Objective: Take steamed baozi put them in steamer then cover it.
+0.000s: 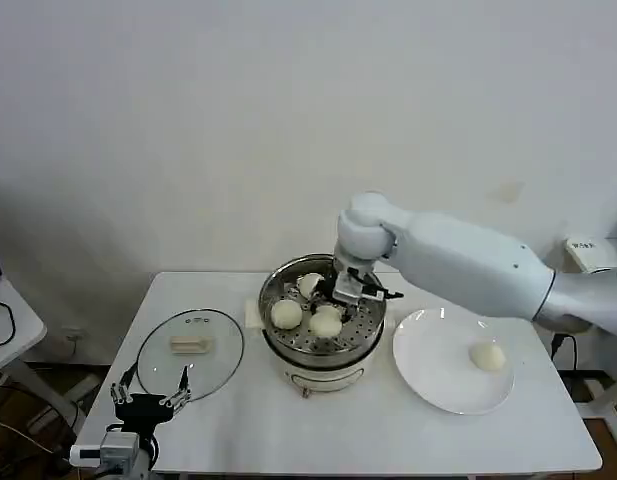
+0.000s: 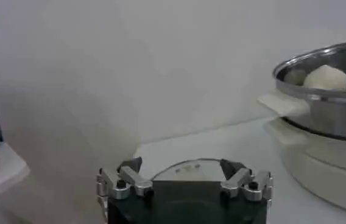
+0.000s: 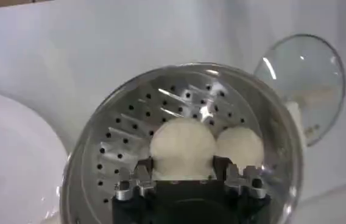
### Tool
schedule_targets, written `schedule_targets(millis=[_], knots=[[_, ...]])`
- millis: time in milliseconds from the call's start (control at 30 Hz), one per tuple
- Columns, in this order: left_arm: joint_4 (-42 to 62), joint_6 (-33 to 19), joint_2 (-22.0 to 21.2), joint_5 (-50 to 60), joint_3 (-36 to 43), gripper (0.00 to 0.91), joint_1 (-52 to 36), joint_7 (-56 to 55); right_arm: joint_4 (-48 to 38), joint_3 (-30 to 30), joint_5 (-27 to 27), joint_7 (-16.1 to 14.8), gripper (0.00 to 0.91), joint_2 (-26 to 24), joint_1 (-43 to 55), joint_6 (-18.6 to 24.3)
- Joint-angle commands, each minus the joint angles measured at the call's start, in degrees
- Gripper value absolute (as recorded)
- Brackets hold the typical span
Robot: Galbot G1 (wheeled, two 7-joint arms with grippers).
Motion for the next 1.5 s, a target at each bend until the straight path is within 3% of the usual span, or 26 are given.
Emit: schedule_targets(millis=[33, 333, 367, 400, 867, 1067, 1333, 1400, 1500], knots=[[0.39, 0.0, 0.08, -0.22, -0.04, 0.907, -0.15, 0.09, -1.24, -0.99, -0.88, 0.17, 0.655, 0.72, -1.32, 0.59], [1.41, -0.12, 0.0, -0.19, 0.15, 0.907, -0.62, 0.06, -1.3, -0.81, -0.93, 0.9, 0.675, 1.16, -2.13, -0.02], [1.44, -0.11, -0.01, -0.19, 0.17, 0.907, -0.65, 0.05, -1.45, -0.76, -1.13, 1.07, 0.736, 1.16, -2.23, 0.0], [1.47, -0.12, -0.03, -0.19, 0.19, 0.907, -0.65, 0.05, -1.63, -0.72, -1.27, 1.08, 0.907, 1.15, -2.36, -0.04], [1.25, -0.13, 0.16, -0.19, 0.4, 0.907, -0.56, 0.08, -3.24, 1.38, -0.87, 3.25, 0.907, 0.72, -0.41, -1.28], [1.26, -0.08, 0.2, -0.17, 0.79, 0.907, -1.01, 0.13, -0.61, 0.17, 2.21, 1.93, 0.907, -5.56, 3.89, -4.46], [1.14, -0.03, 0.46, 0.07, 2.98, 0.907, -1.49, 0.26, 3.56, -0.13, 10.39, 3.95, 0.907, -16.72, 5.58, -11.24], [1.38, 0.01, 0.7, 0.05, 3.21, 0.907, -1.78, 0.36, 5.74, -0.57, 14.04, 6.97, 0.907, -21.77, 6.27, -15.26], [1.75, 0.07, 1.11, -0.04, 3.58, 0.907, -2.18, 0.55, 9.82, -1.13, 15.96, 8.47, 0.907, -28.24, 7.53, -23.02]])
